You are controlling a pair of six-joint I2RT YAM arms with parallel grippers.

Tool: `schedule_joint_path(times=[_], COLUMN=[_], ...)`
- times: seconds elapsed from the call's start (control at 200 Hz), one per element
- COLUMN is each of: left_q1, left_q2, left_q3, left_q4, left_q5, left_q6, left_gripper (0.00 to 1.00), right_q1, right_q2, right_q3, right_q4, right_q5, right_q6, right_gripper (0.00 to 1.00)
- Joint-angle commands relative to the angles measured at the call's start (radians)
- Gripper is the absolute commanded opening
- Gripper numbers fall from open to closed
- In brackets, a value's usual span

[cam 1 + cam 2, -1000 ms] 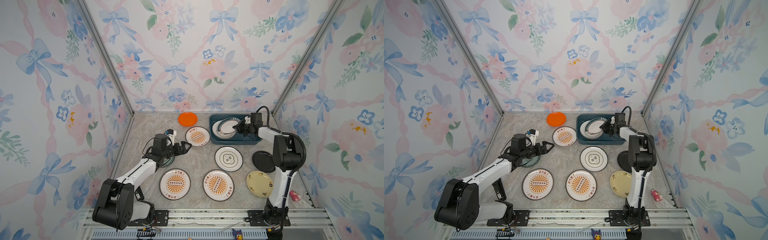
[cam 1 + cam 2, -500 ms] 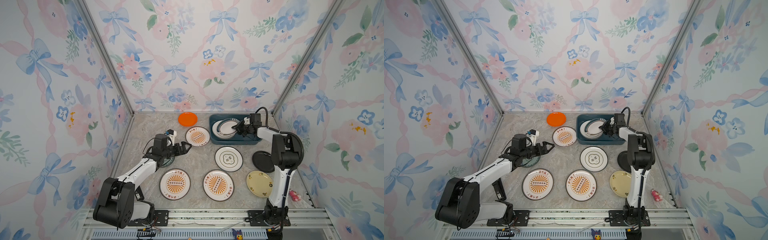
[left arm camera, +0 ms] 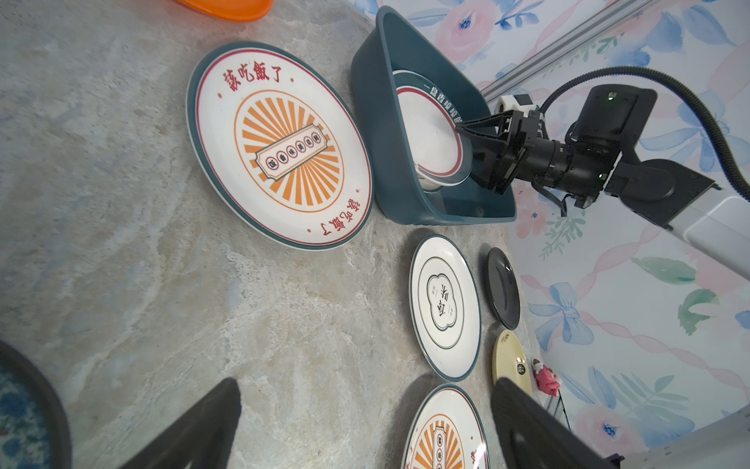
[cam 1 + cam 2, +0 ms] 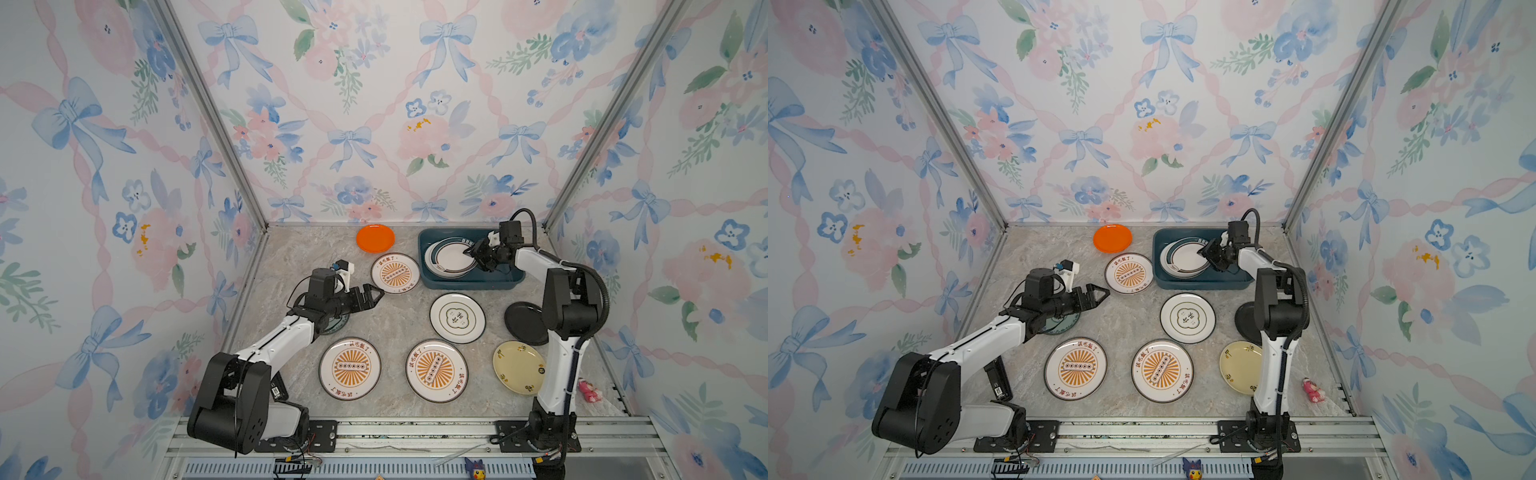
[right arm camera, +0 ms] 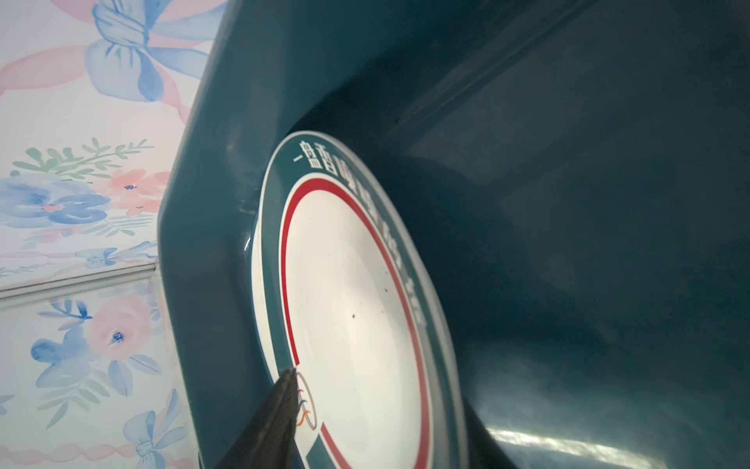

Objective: Place the plates into the plastic bin on the countertop
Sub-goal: Place the plate in the plastic bin.

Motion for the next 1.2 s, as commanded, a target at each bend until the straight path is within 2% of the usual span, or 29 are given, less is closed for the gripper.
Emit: schedule_joint_path(times=[0.0,0.5,0.675,0.975,1.195], left_q1=[-0.003,-0.007,-0.01,-0.023,-0.028], left_q2=[0.008,0.035,0.082,0.186,0.236], left_q3=[0.003,0.003,0.018,0.044,0.107], left_q4=[-0.005,-0.008,-0.001,0.042,0.048], left_q5=[0.007,-0.027,-0.076,-0.096,-0.113], left_q6=[0.022,0.025,0.02,0.004,0.007], left_gripper=[0.98,0.98,0.98,0.98,0.98], right_q1=[0.02,0.056,0.058,0.057,0.056], right_q2=[0.014,0.006,-0.009,-0.037,-0.061], right_q3=[0.051,0.082,0.069,0.065,0.065], right_q4=[-0.12,-0.244,-0.266,-0.316,-0.309], right_q5=[0.049,0.14,0.177,0.239,0.238], right_q6=[-0.075,-0.193,-0.221,-0.273,-0.294], right_gripper=[0.49,0.51,0.51,0.52,0.52])
